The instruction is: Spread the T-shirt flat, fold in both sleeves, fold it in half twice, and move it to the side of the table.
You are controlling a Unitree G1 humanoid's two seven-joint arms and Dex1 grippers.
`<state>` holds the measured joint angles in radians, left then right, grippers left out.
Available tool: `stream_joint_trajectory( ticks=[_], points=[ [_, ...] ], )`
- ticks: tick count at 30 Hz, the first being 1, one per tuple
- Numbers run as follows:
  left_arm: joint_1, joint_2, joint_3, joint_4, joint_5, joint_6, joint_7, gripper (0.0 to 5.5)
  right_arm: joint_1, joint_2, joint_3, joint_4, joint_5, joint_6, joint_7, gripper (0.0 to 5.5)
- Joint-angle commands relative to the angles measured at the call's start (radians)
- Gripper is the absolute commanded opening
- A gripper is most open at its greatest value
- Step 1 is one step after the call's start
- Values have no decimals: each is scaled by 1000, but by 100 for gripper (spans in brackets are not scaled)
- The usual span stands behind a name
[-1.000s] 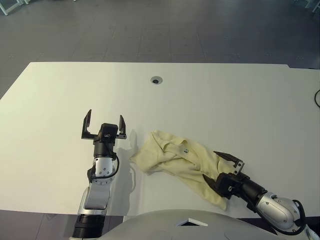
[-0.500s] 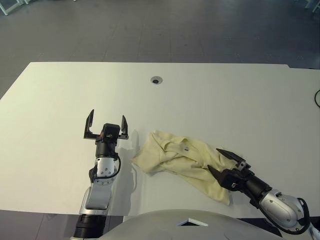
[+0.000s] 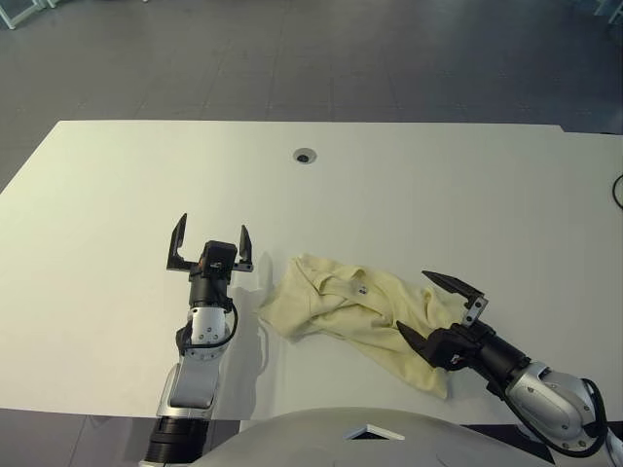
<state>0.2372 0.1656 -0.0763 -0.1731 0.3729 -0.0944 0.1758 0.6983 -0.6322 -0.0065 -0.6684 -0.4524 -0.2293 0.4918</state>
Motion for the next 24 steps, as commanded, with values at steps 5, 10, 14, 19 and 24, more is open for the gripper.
stream_joint_trajectory(
  ticks=[5,10,14,19,24],
  points=[
    [-4,-10,-7,3,6,-3,-2,540,-2,-24,23,43,-67,-47,4,538],
    [-3,-10,-6,5,5,-6,-1,540,-27,0,14,72,-94,-37,-20,538],
    [-2,-10,-6,5,5,-8,-2,540,-29,13,15,81,-88,-32,-33,538],
    [5,-12,-6,1,5,-9,-2,540,-26,21,8,85,-80,-24,-34,538],
    [8,-14,-7,-1,5,-10,-4,540,-27,19,-3,89,-79,-18,-35,538]
  ],
)
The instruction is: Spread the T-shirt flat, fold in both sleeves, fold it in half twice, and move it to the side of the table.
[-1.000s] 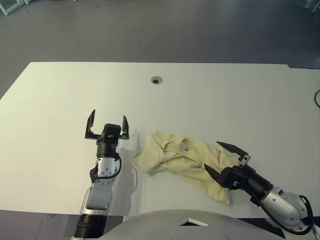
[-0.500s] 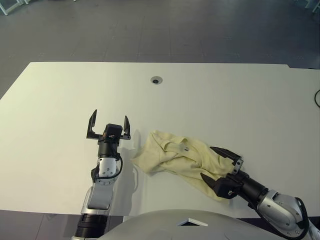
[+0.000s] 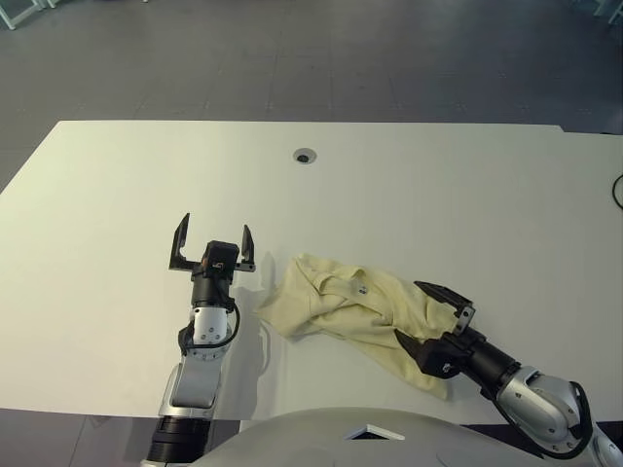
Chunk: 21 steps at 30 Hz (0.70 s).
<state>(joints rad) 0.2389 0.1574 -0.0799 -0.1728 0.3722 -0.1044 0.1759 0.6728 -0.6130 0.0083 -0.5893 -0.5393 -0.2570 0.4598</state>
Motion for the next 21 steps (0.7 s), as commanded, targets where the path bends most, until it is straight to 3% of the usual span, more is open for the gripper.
stream_joint_trajectory(
  ticks=[1,11,21],
  points=[
    [7,-6,-4,-3,6,1,-4,540,1,-3,-21,12,6,12,-2,538],
    [11,-16,-10,5,10,0,-4,540,27,-24,-100,-17,35,16,22,538],
    [9,-21,-9,15,10,-3,-2,540,2,-31,-25,37,-42,-64,-2,538]
  ],
)
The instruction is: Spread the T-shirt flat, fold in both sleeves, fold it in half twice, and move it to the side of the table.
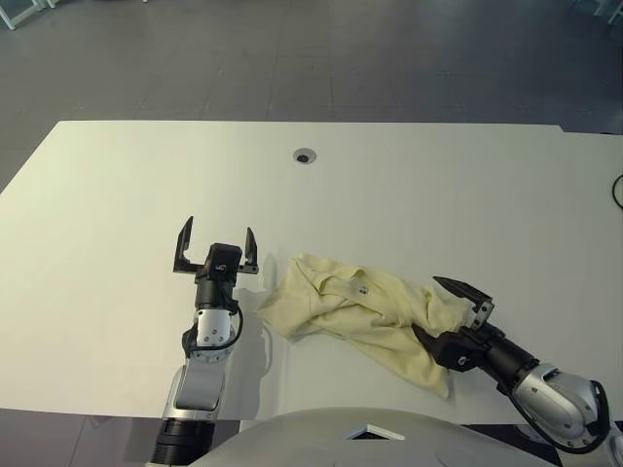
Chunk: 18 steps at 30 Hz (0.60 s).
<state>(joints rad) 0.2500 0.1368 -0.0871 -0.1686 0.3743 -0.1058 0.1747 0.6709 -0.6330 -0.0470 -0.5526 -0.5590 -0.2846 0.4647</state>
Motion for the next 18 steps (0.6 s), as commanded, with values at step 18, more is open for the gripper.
stream_joint_trajectory(
  ticks=[18],
  points=[
    [-7,1,0,21,3,-7,-4,540,-4,13,29,51,-177,-83,-138,538]
  ],
)
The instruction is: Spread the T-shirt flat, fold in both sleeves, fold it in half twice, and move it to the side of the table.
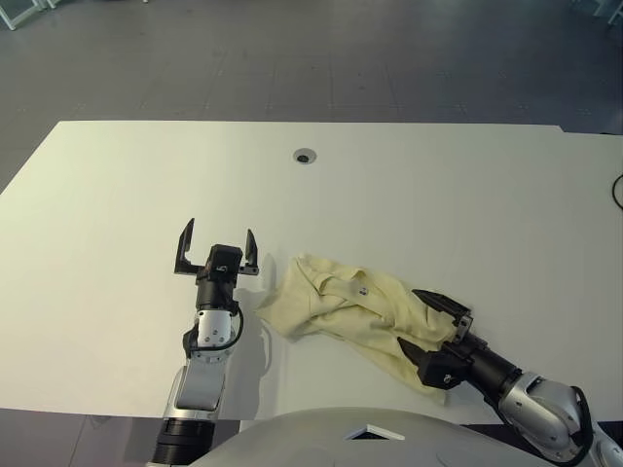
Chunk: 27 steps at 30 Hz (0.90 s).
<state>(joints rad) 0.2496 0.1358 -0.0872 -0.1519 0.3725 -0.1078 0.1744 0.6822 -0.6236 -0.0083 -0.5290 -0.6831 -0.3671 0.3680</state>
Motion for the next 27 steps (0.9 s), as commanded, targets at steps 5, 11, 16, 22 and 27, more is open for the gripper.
stream_joint_trajectory(
  ticks=[5,11,16,22,27],
  points=[
    [-2,2,-3,2,5,-6,-6,540,-14,2,-5,28,-89,-14,-88,538],
    [0,-1,-5,2,6,-5,-6,540,-20,-11,-9,40,-153,-54,-151,492],
    [-2,-3,-12,10,5,-8,-7,540,-20,-1,-19,32,-158,-68,-191,408],
    [-2,-4,-15,7,7,-5,-6,540,-24,-10,-9,47,-185,-83,-207,314],
    [-3,-5,-18,9,5,-4,-7,540,-34,-9,4,66,-205,-90,-219,234]
  ],
)
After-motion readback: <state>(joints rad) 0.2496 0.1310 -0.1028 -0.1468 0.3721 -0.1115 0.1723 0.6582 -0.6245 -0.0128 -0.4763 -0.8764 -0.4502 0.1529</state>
